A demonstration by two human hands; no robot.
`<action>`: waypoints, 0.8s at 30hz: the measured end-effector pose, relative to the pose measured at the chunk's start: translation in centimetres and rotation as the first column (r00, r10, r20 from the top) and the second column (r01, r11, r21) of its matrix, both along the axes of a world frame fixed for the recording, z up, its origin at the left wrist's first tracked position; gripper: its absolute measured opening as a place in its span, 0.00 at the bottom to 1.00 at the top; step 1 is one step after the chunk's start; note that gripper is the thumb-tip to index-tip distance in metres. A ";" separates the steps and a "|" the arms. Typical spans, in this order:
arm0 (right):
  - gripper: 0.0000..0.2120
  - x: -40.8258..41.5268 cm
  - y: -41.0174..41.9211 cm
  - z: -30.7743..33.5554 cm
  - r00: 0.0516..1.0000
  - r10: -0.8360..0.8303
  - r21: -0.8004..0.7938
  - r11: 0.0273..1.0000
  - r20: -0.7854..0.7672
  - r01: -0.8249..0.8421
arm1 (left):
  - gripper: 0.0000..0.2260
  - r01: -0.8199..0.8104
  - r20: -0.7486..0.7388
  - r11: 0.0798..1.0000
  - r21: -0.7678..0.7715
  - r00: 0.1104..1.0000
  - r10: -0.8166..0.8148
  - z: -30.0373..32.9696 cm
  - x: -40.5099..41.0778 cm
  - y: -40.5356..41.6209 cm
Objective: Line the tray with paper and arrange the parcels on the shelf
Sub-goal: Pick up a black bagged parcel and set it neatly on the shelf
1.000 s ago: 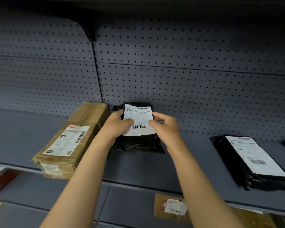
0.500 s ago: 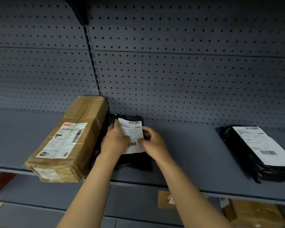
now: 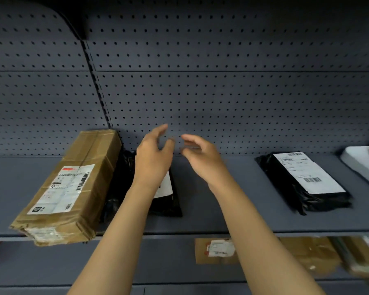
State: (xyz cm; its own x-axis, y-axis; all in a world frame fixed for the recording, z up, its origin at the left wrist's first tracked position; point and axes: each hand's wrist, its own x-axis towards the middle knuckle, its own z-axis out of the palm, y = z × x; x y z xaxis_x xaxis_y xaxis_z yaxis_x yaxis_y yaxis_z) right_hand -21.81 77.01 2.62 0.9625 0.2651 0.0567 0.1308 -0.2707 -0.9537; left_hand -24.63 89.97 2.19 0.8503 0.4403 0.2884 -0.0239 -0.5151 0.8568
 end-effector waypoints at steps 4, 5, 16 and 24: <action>0.18 0.2 -3.7 1.3 0.998 -0.056 0.032 0.998 -0.007 0.057 | 0.19 0.061 -0.014 0.989 -0.137 0.998 -0.064 1.0 1.2 -3.6; 0.18 0.4 -5.1 1.6 0.998 -0.069 0.039 0.997 -0.004 0.069 | 0.19 0.072 -0.020 0.982 -0.173 0.997 -0.077 1.1 1.5 -4.7; 0.15 4.0 -23.6 1.9 0.981 -0.187 0.123 0.976 0.060 0.178 | 0.15 0.025 -0.105 0.871 -0.491 0.991 -0.087 -1.3 4.9 -18.5; 0.21 7.0 -33.2 -0.6 0.949 -0.316 0.153 0.938 -0.003 0.312 | 0.14 0.046 -0.166 0.854 -0.519 0.974 -0.153 -3.1 6.1 -27.1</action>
State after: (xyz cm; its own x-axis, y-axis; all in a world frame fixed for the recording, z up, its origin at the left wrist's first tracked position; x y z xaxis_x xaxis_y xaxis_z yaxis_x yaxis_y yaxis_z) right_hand -14.81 43.84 2.00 0.9936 -0.0636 0.0937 0.0828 -0.1559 -0.9843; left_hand -18.56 62.82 -0.93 0.9124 0.3890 -0.1274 0.1422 -0.0094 0.9898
